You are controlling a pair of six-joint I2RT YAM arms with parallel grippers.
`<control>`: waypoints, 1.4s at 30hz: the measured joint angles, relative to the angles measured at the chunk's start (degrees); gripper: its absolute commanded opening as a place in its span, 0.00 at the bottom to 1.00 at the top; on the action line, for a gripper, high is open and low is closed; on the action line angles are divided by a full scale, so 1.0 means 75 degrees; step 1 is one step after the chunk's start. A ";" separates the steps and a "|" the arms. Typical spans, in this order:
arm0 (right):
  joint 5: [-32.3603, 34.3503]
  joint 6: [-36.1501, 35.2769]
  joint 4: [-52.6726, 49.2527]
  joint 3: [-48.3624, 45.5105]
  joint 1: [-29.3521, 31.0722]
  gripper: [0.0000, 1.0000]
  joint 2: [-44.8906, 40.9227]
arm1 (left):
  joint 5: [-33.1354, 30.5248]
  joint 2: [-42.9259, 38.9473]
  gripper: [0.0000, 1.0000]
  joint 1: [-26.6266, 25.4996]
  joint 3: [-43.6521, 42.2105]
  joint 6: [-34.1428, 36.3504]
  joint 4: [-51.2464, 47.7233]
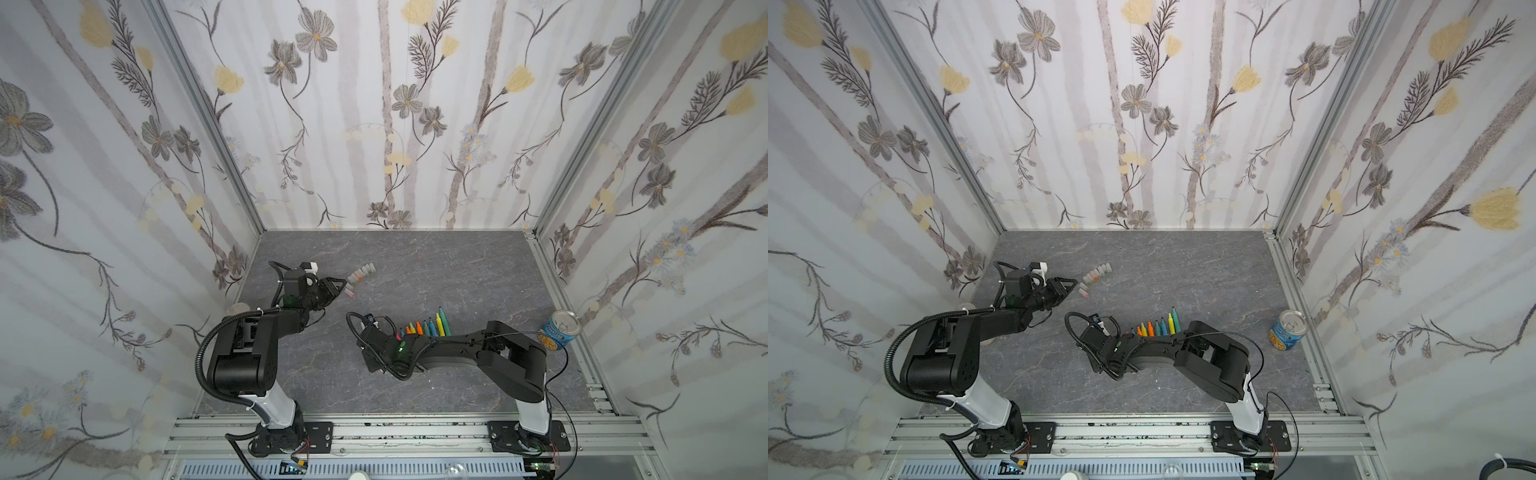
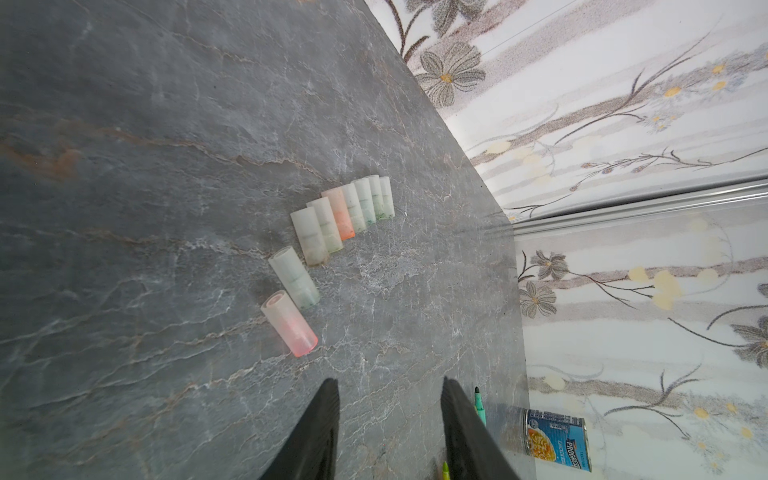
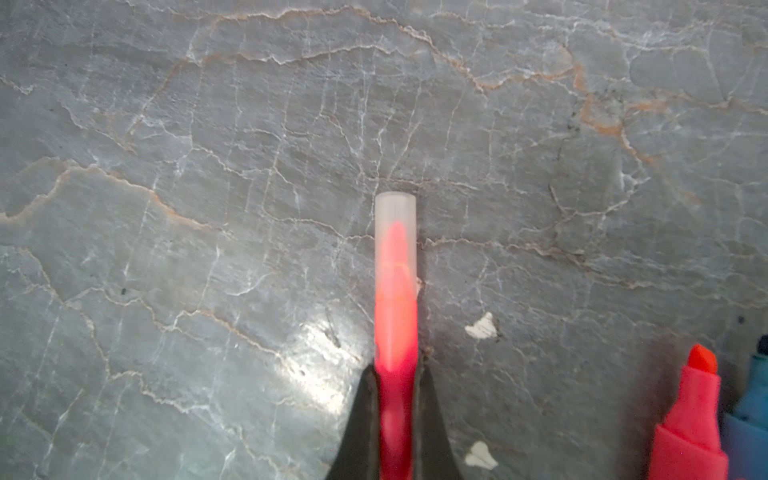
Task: Open the pen caps
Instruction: 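Lift the pink highlighter with the right gripper while the left reaches toward its cap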
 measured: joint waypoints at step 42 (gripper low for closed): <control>-0.1227 -0.0682 0.0758 -0.1883 -0.2495 0.00 -0.3835 | -0.0061 -0.0548 0.38 -0.3593 0.1157 -0.0166 -0.1303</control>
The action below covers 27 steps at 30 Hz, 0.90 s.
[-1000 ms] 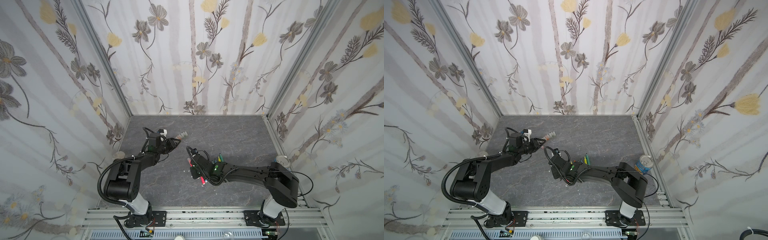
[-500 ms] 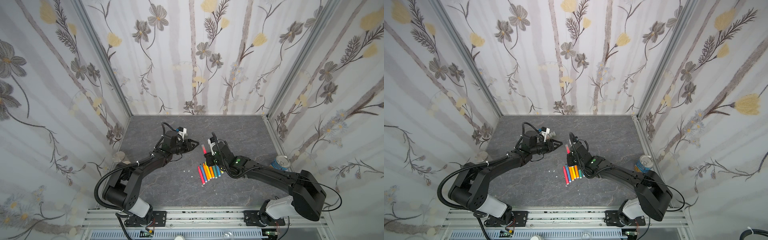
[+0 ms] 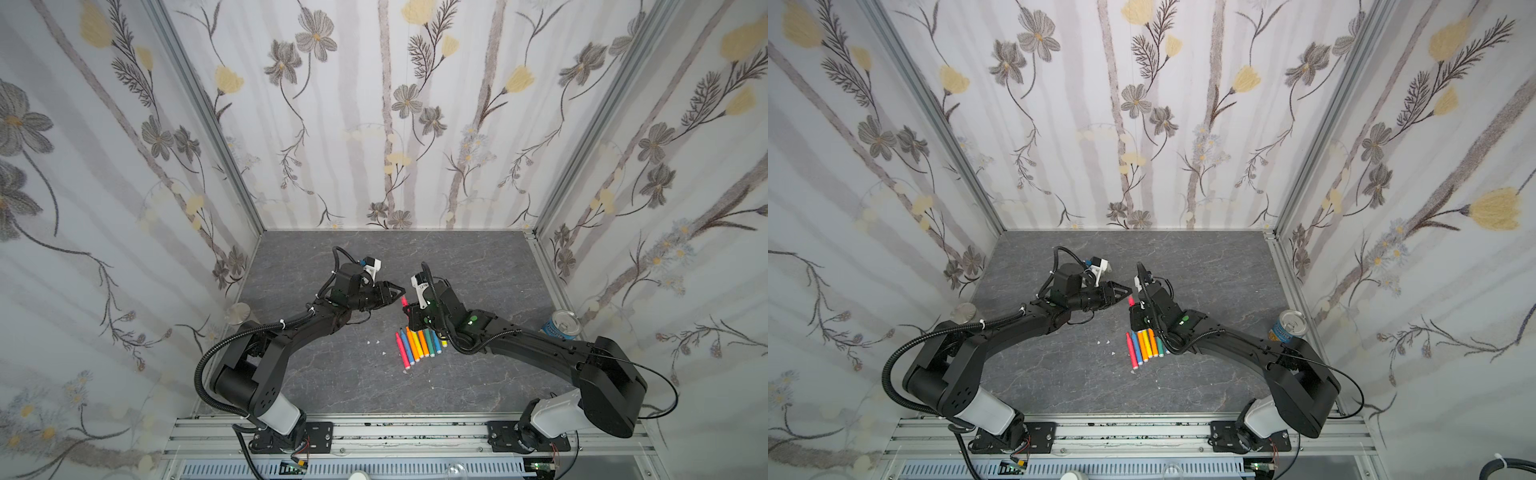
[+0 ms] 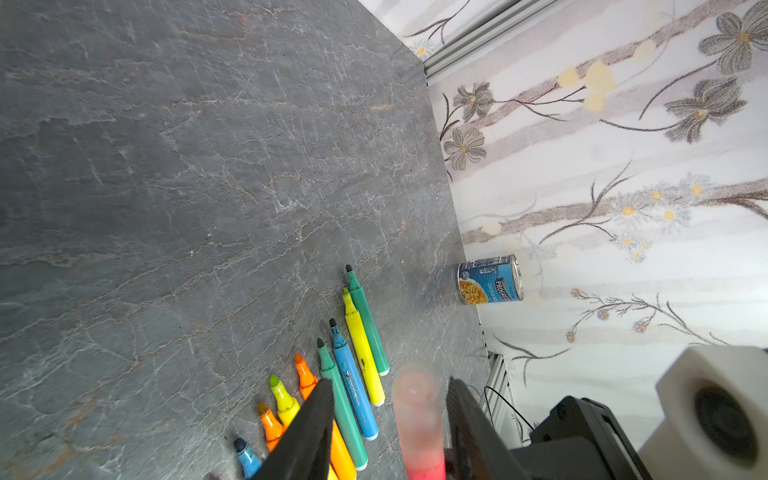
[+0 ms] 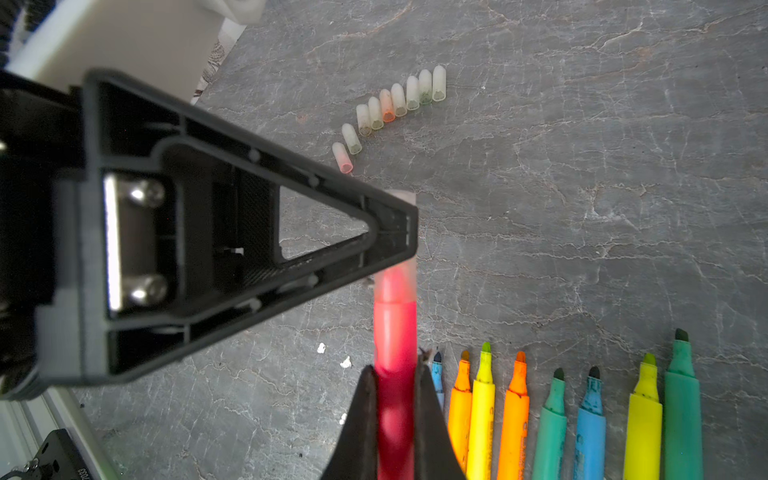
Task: Open the pen caps
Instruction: 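Lift the pink highlighter with the right gripper while the left reaches toward its cap, then close the left gripper on the pink highlighter's clear cap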
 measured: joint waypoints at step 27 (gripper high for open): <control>-0.0181 -0.0032 0.0061 0.0323 -0.0055 0.25 0.0597 | 0.0187 0.0265 0.00 -0.0050 0.0061 -0.0216 0.0443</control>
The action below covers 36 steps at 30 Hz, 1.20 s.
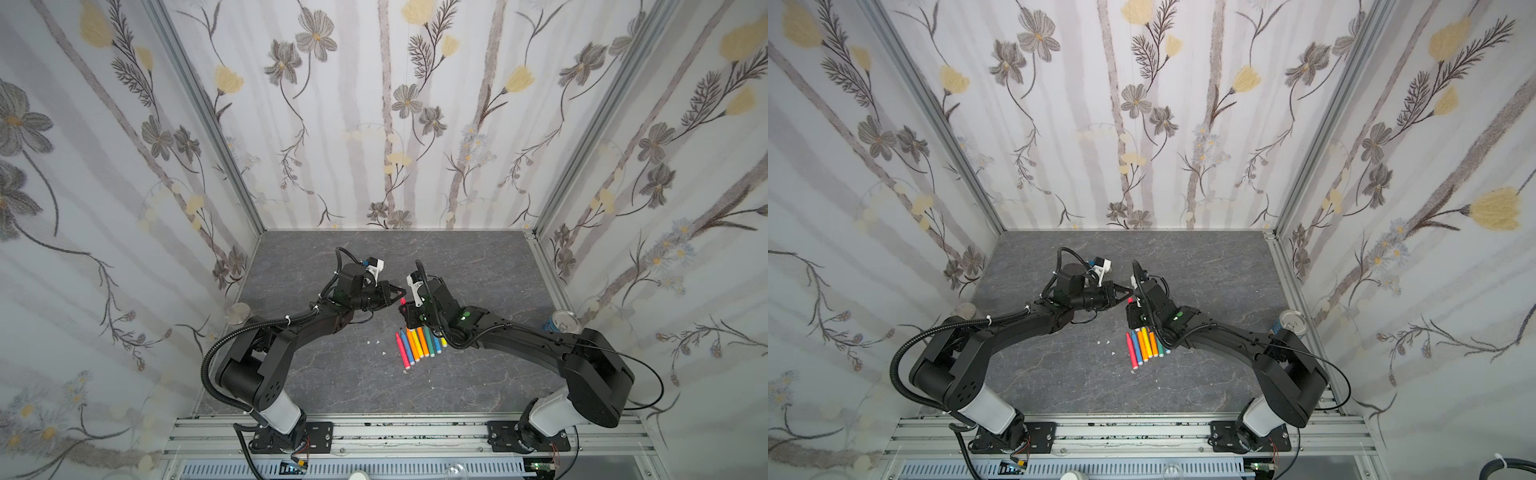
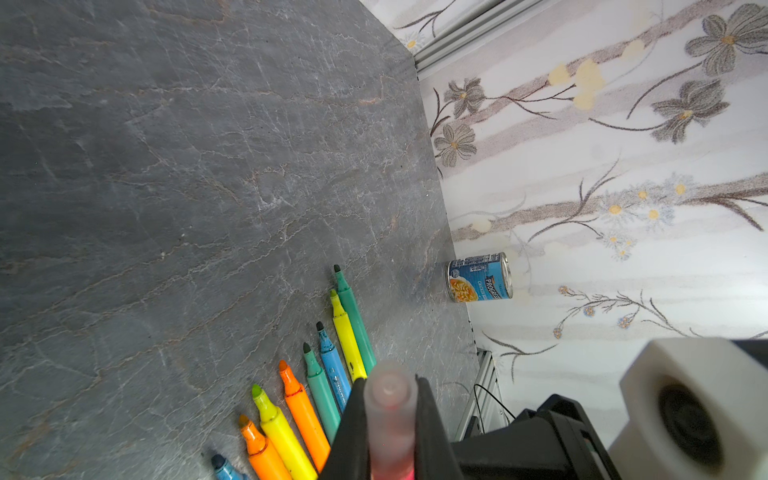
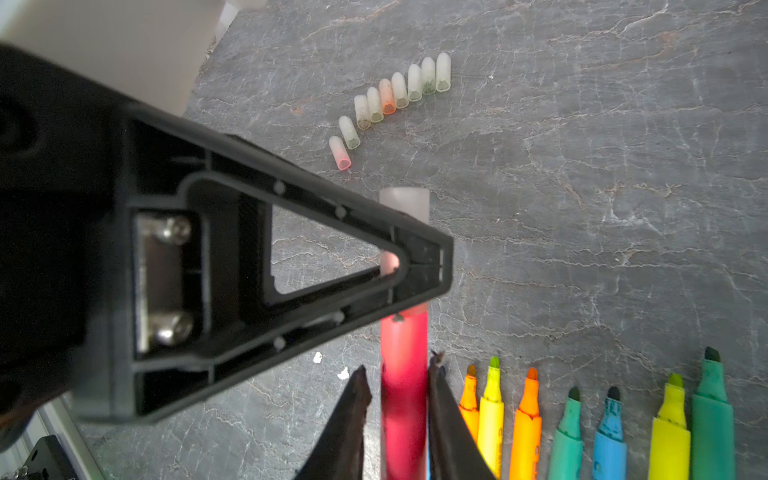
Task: Open the pen caps
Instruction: 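Close the left gripper on the pink highlighter's clear cap, then pull the right gripper away from the left to uncap the pink highlighter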
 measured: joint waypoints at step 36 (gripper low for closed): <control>0.0207 0.0527 0.0306 -0.0959 0.1294 0.00 -0.0061 | -0.1373 -0.0315 0.00 0.1448 -0.0233 0.0758 -0.0117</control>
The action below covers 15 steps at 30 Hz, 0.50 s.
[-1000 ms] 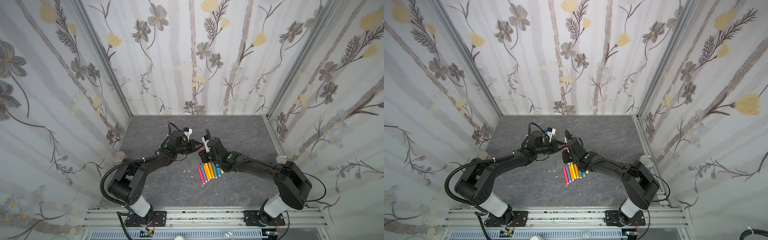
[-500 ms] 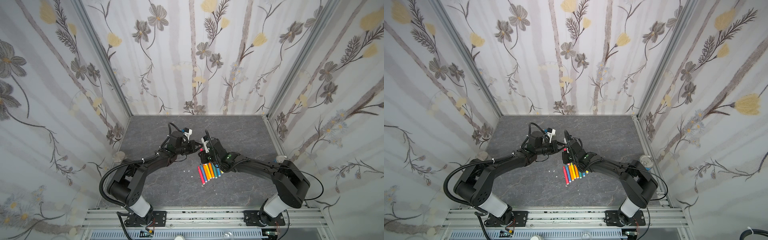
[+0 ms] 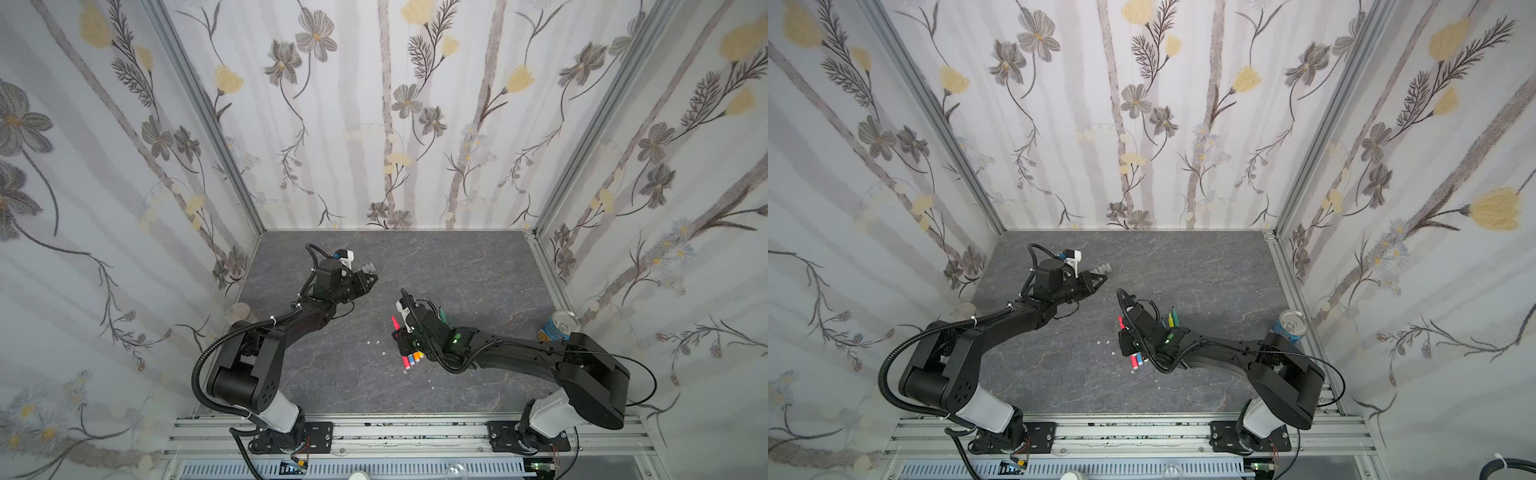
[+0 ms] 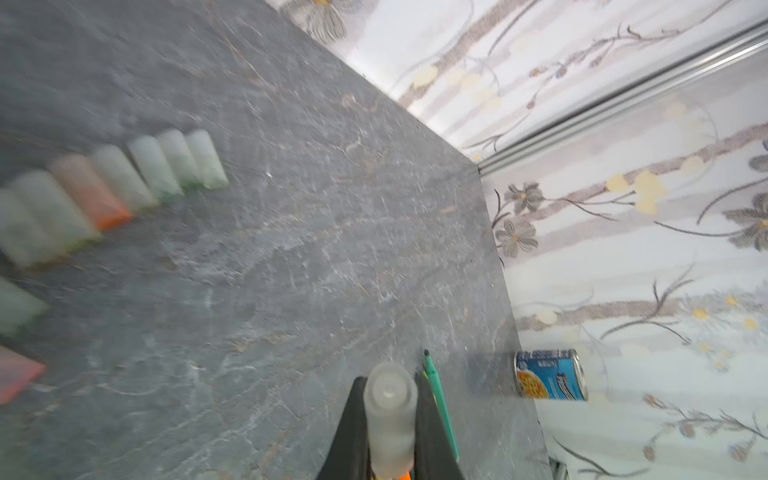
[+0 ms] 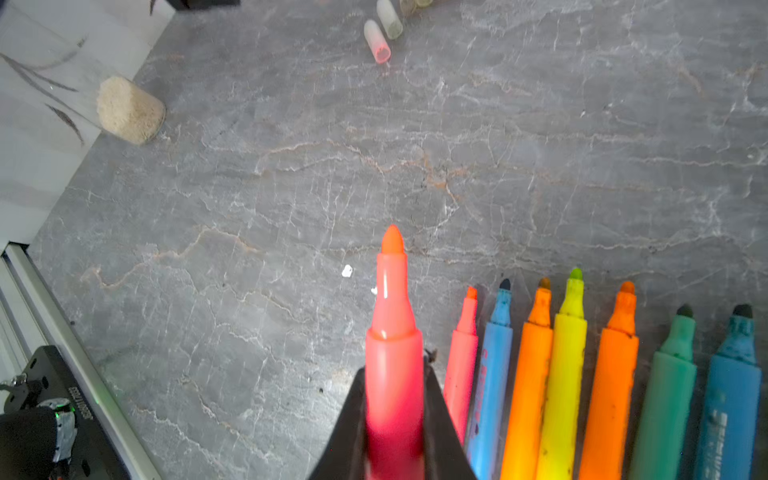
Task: Open the pen caps
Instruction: 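Pull the right gripper away from the left to uncap the pink highlighter, then lower the uncapped highlighter by the markers while the left sets the cap down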
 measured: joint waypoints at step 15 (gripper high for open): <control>0.0125 0.0446 0.0256 0.0487 0.0670 0.00 0.1157 | 0.0242 0.0627 0.00 0.1358 -0.0892 -0.0367 0.0577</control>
